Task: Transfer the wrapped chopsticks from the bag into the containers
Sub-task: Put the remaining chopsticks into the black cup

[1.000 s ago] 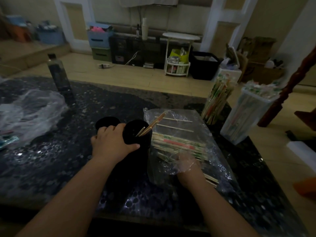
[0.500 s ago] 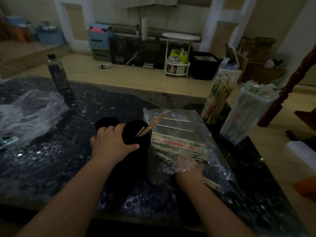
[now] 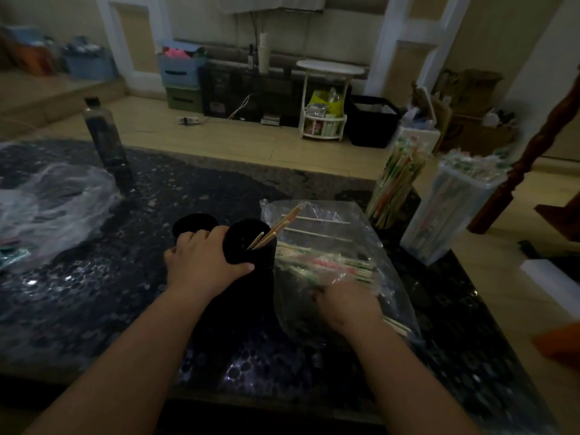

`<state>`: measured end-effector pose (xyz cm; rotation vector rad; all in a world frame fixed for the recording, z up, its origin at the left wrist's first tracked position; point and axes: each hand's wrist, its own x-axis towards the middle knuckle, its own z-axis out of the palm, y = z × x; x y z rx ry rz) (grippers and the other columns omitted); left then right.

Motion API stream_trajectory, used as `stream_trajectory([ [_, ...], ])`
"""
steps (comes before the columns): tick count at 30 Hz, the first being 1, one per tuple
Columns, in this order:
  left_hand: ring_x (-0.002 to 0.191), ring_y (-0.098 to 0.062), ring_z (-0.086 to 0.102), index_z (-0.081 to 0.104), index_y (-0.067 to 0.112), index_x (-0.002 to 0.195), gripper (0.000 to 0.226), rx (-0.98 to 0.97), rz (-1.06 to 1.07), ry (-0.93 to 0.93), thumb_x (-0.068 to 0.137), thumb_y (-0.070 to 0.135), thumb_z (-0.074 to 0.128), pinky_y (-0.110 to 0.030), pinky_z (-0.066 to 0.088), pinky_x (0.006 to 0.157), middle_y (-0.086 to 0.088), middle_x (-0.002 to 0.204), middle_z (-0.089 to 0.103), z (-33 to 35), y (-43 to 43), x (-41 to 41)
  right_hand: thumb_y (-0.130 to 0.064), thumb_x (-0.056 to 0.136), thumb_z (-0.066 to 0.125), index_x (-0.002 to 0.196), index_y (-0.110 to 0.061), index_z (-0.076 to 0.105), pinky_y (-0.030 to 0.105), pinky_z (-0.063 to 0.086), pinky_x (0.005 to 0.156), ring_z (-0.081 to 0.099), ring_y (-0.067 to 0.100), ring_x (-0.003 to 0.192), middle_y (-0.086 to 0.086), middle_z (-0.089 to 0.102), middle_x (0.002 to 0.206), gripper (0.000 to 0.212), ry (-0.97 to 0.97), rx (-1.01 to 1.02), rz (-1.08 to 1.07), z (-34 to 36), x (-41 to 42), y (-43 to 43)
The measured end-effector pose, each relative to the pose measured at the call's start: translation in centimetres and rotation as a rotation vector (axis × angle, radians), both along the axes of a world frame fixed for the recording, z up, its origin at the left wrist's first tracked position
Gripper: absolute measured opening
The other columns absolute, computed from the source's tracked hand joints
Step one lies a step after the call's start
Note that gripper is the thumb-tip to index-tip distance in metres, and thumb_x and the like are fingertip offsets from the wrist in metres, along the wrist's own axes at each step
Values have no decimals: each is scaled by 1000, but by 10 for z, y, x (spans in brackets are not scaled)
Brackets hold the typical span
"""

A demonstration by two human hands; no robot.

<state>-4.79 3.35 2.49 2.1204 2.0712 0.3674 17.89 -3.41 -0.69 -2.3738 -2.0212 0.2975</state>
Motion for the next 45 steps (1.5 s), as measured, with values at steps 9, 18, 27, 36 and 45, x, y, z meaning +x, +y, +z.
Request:
stream_trajectory([
  [9, 129, -28, 36, 37, 37, 138, 84, 7, 3, -1, 69, 76, 64, -49, 36, 98, -1, 132, 50, 0, -1, 0, -40, 87, 49, 105, -24, 65, 31, 38, 66, 63, 27, 94, 4, 67, 101, 29, -150, 146, 87, 62, -1, -8],
  [18, 129, -28, 36, 37, 40, 136, 81, -1, 6, -23, 68, 74, 65, -49, 35, 99, 1, 130, 50, -1, 0, 0, -50, 89, 50, 78, -26, 50, 29, 29, 56, 53, 19, 68, -6, 52, 70, 27, -172, 487, 261, 104, -12, -17],
  [27, 127, -26, 36, 37, 40, 136, 81, 1, -2, -24, 69, 75, 65, -45, 35, 96, 2, 127, 50, 2, -2, -1, -31, 94, 50, 72, -11, 59, 32, 36, 55, 42, 19, 67, 5, 47, 79, 31, 128, 1111, 329, 89, -11, -4],
  [36, 130, -27, 35, 35, 38, 139, 84, -3, -1, -20, 69, 75, 64, -48, 34, 99, 1, 132, 48, 2, -2, -1, -45, 96, 50, 72, -17, 63, 46, 52, 61, 63, 19, 65, 2, 61, 70, 39, 909, 938, -24, 80, -29, 5],
  [45, 128, -27, 36, 35, 38, 140, 84, 0, -6, -10, 70, 75, 64, -48, 36, 98, 1, 132, 49, 5, -3, -1, -38, 96, 58, 70, -20, 64, 40, 53, 63, 65, 17, 63, 4, 62, 61, 32, 1032, 755, -67, 69, -47, 20],
])
